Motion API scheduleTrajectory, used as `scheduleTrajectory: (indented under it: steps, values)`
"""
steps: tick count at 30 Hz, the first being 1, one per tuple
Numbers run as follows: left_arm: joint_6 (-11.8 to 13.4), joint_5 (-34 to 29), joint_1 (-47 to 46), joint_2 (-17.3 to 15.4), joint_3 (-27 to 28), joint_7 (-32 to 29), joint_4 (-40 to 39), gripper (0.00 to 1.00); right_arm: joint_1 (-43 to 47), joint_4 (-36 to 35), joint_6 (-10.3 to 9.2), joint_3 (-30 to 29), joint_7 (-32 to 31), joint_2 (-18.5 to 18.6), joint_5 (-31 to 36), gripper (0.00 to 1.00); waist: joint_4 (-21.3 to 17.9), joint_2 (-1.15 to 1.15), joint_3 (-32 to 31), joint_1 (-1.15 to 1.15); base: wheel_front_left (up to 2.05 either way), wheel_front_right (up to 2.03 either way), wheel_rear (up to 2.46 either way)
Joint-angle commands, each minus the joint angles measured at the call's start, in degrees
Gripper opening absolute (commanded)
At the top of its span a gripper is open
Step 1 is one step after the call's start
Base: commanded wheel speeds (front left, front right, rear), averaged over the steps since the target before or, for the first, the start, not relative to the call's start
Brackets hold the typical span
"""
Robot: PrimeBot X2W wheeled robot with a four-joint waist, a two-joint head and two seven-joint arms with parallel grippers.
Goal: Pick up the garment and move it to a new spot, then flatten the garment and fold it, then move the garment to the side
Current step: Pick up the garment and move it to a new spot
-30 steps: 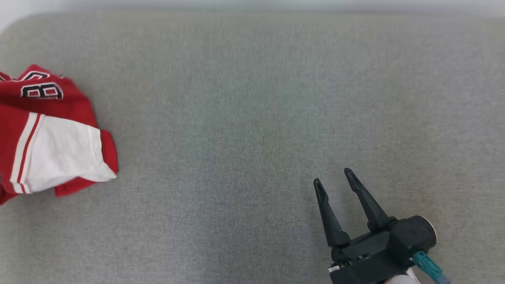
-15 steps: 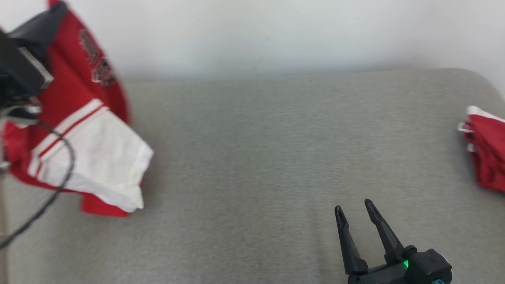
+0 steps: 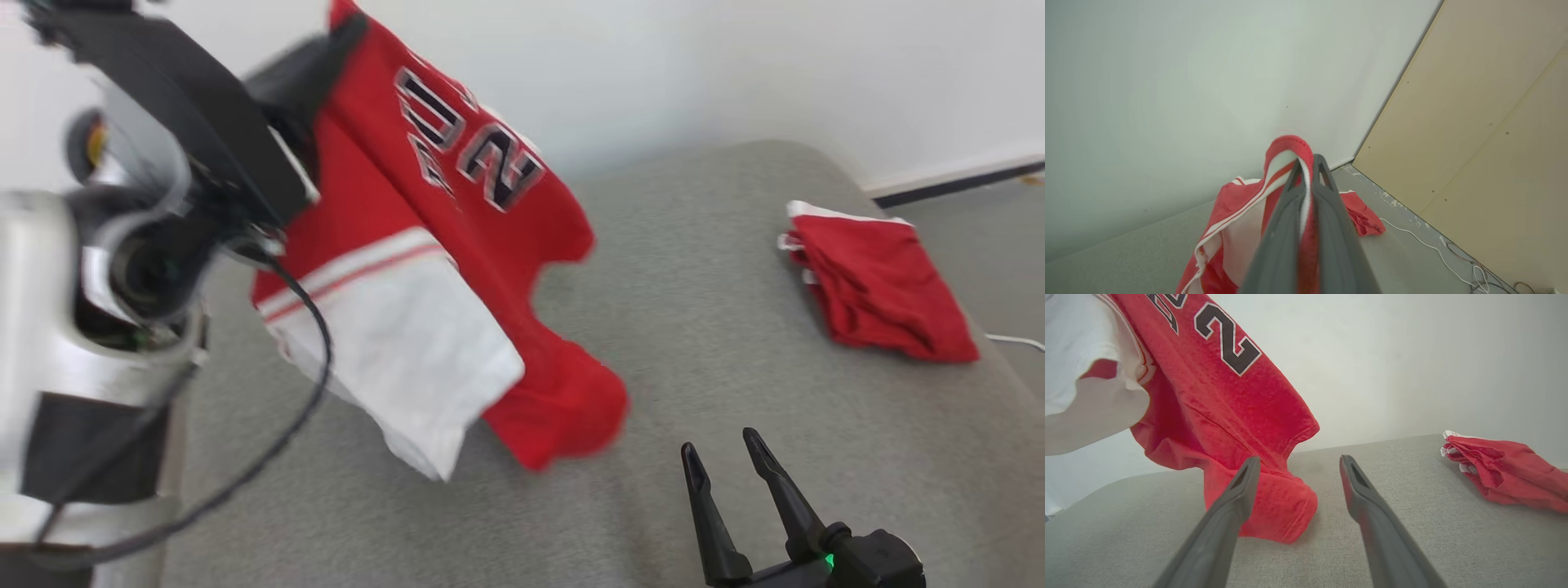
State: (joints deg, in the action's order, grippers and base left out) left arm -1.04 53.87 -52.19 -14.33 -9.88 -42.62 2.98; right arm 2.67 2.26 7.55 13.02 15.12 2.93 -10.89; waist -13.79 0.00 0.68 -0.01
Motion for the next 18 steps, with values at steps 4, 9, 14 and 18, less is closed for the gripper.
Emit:
scheduleTrajectory:
  steps: [4,9,14,18]
  values:
    - [-1.7,-2.2,4.1,1.0,-2.7,2.3,1.1,0.0,0.2,-0.3,-0.15,0.6,0.0,0.0,-0.1,1.0,-4.2,0.0,-0.6,0.01,0.0,0.0,0.0]
    - [-3.4,-4.9,9.7,1.6,-5.8,6.2,3.0,0.0,0.3,-0.5,-0.15,0.5,0.0,-0.1,-0.3,1.0,-4.6,0.0,-0.1,0.01,0.0,0.0,0.0]
    - [-4.5,-11.0,16.5,2.1,-10.4,12.8,7.3,0.0,0.4,-0.2,-0.15,0.6,0.0,-0.1,0.0,1.0,-3.9,0.0,0.2,0.01,0.0,0.0,0.0]
    - [-4.2,-14.7,22.3,3.8,-13.0,19.9,13.3,0.0,0.0,0.0,-0.15,0.9,0.0,0.0,0.3,1.0,-3.1,0.0,0.4,0.01,0.0,0.0,0.0]
